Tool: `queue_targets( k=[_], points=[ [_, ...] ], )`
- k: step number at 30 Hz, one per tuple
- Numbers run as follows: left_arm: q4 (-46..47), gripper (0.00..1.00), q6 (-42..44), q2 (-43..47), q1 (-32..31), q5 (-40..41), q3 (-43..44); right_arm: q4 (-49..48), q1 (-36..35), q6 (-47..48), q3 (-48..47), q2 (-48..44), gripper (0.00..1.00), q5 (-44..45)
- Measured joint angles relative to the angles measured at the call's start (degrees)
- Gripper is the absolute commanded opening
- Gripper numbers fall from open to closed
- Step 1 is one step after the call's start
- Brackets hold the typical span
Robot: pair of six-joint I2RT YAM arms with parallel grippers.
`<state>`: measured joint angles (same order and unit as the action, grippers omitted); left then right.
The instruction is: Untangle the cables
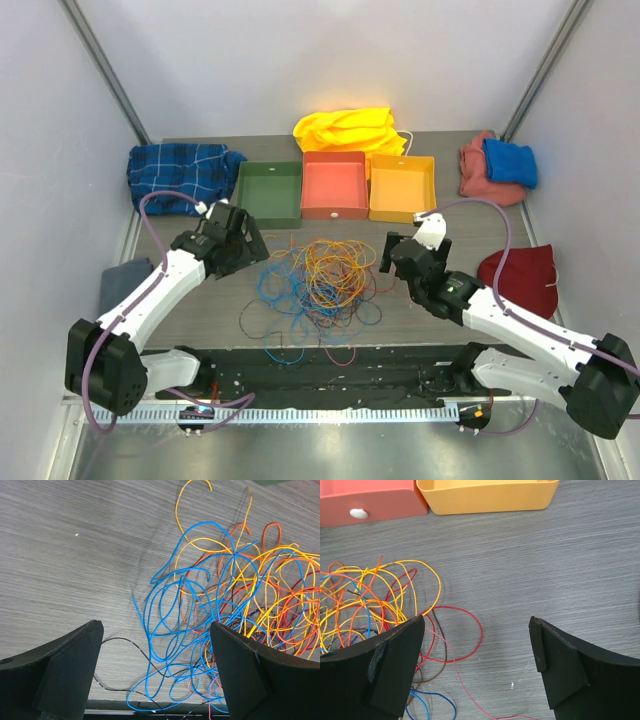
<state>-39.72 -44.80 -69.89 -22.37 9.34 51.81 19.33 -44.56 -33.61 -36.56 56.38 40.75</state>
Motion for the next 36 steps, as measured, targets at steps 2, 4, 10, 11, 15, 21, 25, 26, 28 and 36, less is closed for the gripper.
queue_targets(
  k=[2,4,10,11,15,21,25,26,28,36],
  points=[
    [0.4,0.93,0.0,0.0,0.0,-0.6,0.0,0.0,0.0,0.0,0.0,0.7,0.94,-0.3],
    [0.7,0.8,0.0,0.0,0.0,-1.4,-0.1,0.0,0.0,0.1,0.0,0.9,0.94,-1.0],
    [2.1,0.57,0.5,-1.4,0.0,-3.9,-1.1,-0.1,0.0,0.5,0.0,0.9,0.94,-2.7],
    [2.4,0.57,0.6,-2.4,0.0,-4.5,-1.1,-0.1,0.0,0.5,0.0,0.9,0.93,-2.8],
    [3.1,0.58,1.3,-5.2,-0.6,-5.2,-2.2,-0.2,0.0,0.7,0.2,0.5,0.93,-3.0],
    [3.3,0.36,1.8,-7.2,-0.9,-4.9,-2.8,-0.5,0.0,0.7,1.3,-0.2,0.93,-3.1],
    [3.2,0.15,2.2,-10.6,-0.9,-4.8,-2.6,-0.7,0.0,0.7,1.7,-0.2,0.93,-3.2],
    [3.2,0.12,2.2,-10.9,-0.9,-4.7,-2.6,-0.7,0.0,0.7,1.8,-0.2,0.93,-3.2],
    [2.9,0.0,2.4,-10.8,-0.9,-4.4,-2.4,-0.9,0.0,0.7,2.0,-0.2,0.93,-3.2],
    [-0.8,0.0,3.1,-3.2,-0.9,-0.6,0.9,-0.9,0.0,0.7,2.6,-1.3,0.93,-3.2]
  ],
)
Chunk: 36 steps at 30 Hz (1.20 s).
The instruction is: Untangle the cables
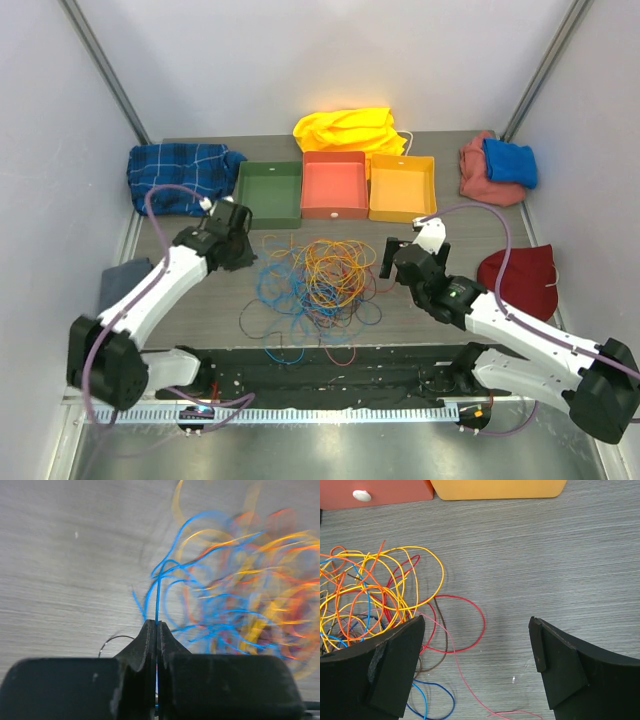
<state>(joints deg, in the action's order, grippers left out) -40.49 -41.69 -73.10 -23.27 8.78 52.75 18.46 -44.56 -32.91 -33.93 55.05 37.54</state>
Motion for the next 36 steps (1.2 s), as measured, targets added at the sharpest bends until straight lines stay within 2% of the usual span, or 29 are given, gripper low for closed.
queue_targets(
  k=[7,14,25,36],
  points=[
    [-1.5,0.0,0.8,14.5,-0.7,2.2,15.4,-0.3,0.0,0.0,0.0,-0.4,0.93,-0.5],
    [-1.8,0.0,2.2,15.0,-1.0,2.8,27.1,-1.0,0.0,-0.4,0.0,-0.5,0.92,-3.0],
    [-1.9,0.0,6.3,-0.8,-1.0,9.9,45.9,0.8,0.0,-0.5,-0.7,-7.4,0.91,-5.2],
    [-1.4,0.0,7.7,-21.4,0.7,14.4,55.7,5.3,0.0,-1.3,-0.7,-15.3,0.91,-4.8]
  ],
)
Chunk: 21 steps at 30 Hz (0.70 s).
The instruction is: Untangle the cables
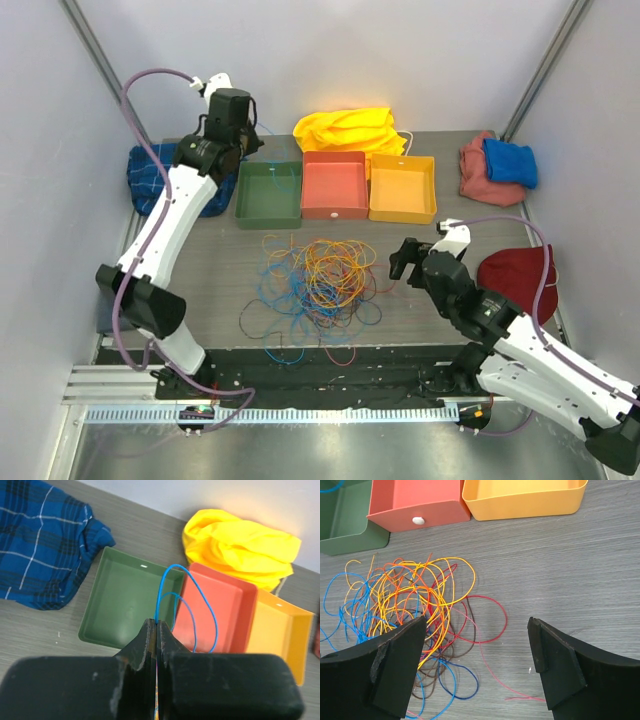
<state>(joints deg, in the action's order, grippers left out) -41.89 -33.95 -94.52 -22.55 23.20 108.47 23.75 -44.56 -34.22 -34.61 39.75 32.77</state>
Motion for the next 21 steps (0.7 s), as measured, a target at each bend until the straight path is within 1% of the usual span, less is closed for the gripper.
queue_targets(
  k=[9,10,11,12,14,15,16,17,18,21],
  points=[
    [0.6,0.0,-0.3,-7.3,4.3,0.2,0.3,0.8,0.0,-1.3,1.1,-0.3,0.91,-0.5],
    [0.9,0.04,-0.5,-8.1,4.6,0.1,0.3,0.8,0.0,-1.3,1.2,-0.3,0.91,-0.5],
    [1.0,0.11,-0.6,-9.0,4.7,-0.1,0.3,0.8,0.0,-1.3,1.2,0.0,0.91,-0.4],
    [1.0,0.25,-0.7,-9.8,4.7,-0.3,0.3,0.8,0.0,-1.3,1.2,0.3,0.91,-0.3],
    [0.7,0.39,-1.4,-11.4,4.5,-0.7,0.2,0.8,0.0,-1.2,1.2,1.2,0.92,-0.3],
    [0.5,0.51,-1.8,-11.9,4.4,-0.8,0.0,0.8,0.0,-1.2,1.2,1.6,0.92,-0.3],
    [0.3,0.58,-1.9,-12.1,4.3,-0.9,-0.6,0.8,0.0,-1.2,1.2,2.1,0.92,-0.3],
    [0.2,0.73,-2.0,-12.1,4.0,-0.9,-1.5,0.7,0.0,-1.2,1.2,2.5,0.92,-0.3],
    [0.1,0.86,-2.1,-11.7,3.8,-0.7,-2.4,0.7,0.0,-1.2,1.2,2.8,0.91,-0.3],
    [0.0,0.85,-2.3,-9.5,2.9,0.0,-6.2,0.2,0.0,-1.2,1.2,3.4,0.91,-0.5]
  ],
)
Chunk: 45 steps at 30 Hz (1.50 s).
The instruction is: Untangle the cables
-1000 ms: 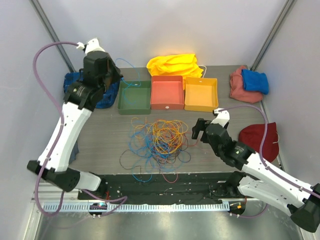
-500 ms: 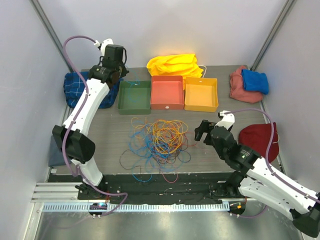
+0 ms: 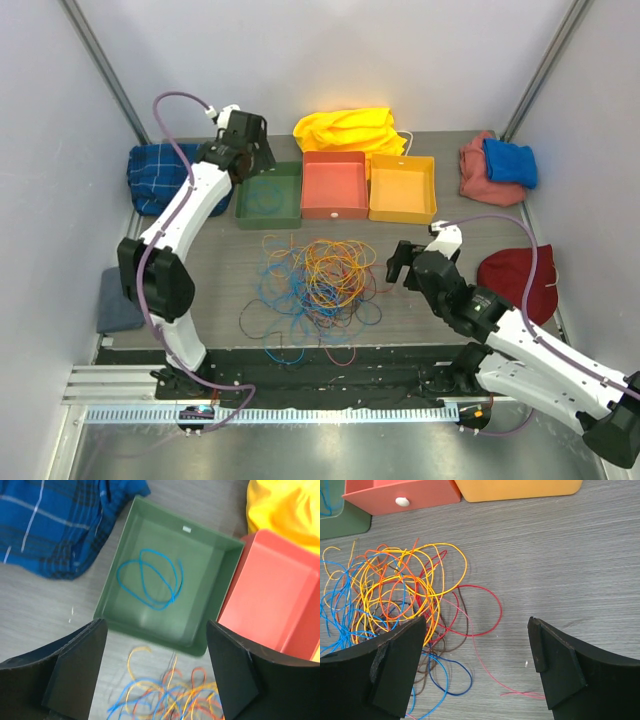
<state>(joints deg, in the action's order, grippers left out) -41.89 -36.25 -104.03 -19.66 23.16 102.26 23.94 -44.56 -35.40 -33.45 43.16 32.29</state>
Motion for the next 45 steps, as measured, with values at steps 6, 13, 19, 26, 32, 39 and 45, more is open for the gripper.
queue_targets(
  k=[6,13,19,26,32,39,45],
  points=[
    [-0.6,0.8,-1.1,14.6,-3.0,0.4,-13.5,-1.6,0.0,0.0,0.2,0.3,0.91,-0.8],
    [-0.8,0.8,-2.9,28.6,-7.2,-3.2,-33.0,-4.1,0.0,-0.1,1.4,2.3,0.91,-2.2],
    [-0.9,0.78,-4.3,24.3,-7.7,-6.5,-42.2,-5.8,0.0,-0.4,1.7,4.1,0.91,-3.8],
    [0.8,0.73,-4.1,10.8,-7.7,-4.3,-38.7,-6.6,0.0,-0.7,2.0,4.1,0.91,-4.4],
    [1.3,0.35,-3.9,5.5,-7.7,-3.1,-36.4,-6.8,0.0,-0.8,2.9,4.1,0.91,-4.4],
    [2.3,0.0,-4.9,3.5,-7.7,-2.1,-35.0,-6.8,0.0,-0.5,3.1,4.0,0.91,-4.1],
    [2.1,0.0,-4.9,4.2,-7.7,-1.0,-35.0,-6.9,0.0,-0.5,3.3,4.2,0.91,-4.1]
  ],
)
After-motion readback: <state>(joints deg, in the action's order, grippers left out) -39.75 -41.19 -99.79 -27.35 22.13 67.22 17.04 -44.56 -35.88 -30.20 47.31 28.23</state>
